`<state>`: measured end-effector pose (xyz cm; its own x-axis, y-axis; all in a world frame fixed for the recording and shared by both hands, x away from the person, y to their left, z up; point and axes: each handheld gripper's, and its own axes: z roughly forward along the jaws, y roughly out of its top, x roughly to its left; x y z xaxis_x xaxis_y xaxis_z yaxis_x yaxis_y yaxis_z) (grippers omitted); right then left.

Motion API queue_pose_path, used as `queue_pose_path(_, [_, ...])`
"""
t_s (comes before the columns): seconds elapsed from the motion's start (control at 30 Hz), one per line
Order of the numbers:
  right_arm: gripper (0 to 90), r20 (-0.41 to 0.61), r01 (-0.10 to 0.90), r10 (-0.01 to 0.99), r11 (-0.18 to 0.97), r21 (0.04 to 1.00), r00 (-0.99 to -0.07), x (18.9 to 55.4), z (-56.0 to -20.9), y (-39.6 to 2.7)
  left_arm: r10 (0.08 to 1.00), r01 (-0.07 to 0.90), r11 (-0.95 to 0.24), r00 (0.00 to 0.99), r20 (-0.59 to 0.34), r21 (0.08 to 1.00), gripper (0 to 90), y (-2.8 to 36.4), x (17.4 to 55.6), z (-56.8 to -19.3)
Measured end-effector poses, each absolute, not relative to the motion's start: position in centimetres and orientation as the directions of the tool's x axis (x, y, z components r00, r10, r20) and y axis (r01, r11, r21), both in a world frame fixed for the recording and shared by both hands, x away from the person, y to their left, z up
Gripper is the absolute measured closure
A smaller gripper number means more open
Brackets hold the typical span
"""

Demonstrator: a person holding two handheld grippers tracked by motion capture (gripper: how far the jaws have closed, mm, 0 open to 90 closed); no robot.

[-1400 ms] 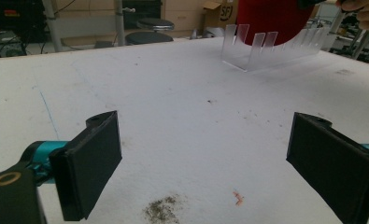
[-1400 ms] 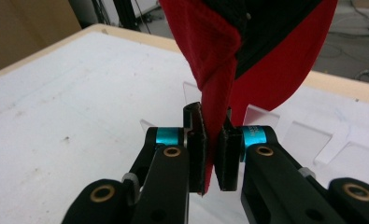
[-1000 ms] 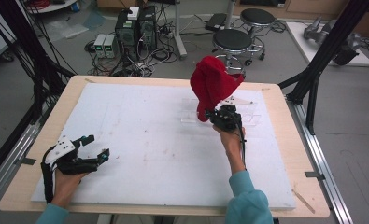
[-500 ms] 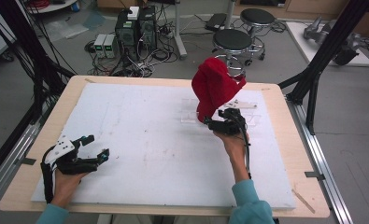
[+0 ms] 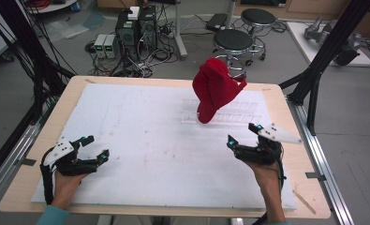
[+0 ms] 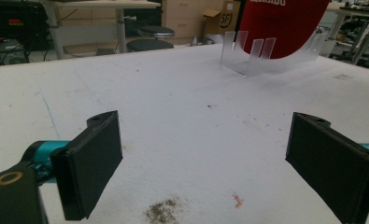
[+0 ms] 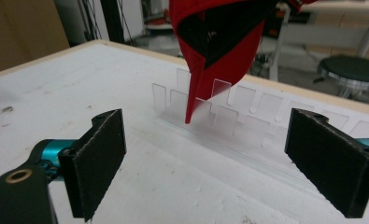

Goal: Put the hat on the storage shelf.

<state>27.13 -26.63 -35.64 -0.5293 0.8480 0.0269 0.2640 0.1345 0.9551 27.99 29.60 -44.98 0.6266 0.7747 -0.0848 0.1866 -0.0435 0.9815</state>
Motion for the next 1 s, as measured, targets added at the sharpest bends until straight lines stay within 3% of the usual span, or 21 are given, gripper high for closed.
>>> queue_pose_path(0.3, [10.9, -0.012, 0.108, 0.856, 0.079, 0.991, -0.516, 24.2, -43.0, -27.5, 0.790, 0.138, -0.056, 0.611, -0.041, 0.989, 10.9, 29.3, 27.4, -45.1])
queue_pose_path(0.43, [10.9, 0.007, 0.112, 0.858, 0.059, 0.992, -0.513, 24.6, -45.0, -27.0, 0.797, 0.113, -0.068, 0.604, -0.014, 0.991, 10.9, 29.2, 27.2, -45.1])
queue_pose_path(0.8, [11.0, 0.033, 0.167, 0.870, 0.058, 0.984, -0.493, 25.4, -45.0, -26.9, 0.798, 0.030, -0.076, 0.601, 0.043, 0.997, 11.1, 29.2, 26.3, -45.2])
queue_pose_path(1.0, [11.0, 0.002, 0.168, 0.874, 0.091, 0.982, -0.486, 25.3, -45.0, -26.6, 0.799, 0.040, -0.050, 0.602, 0.016, 0.998, 11.2, 29.4, 26.4, -45.3])
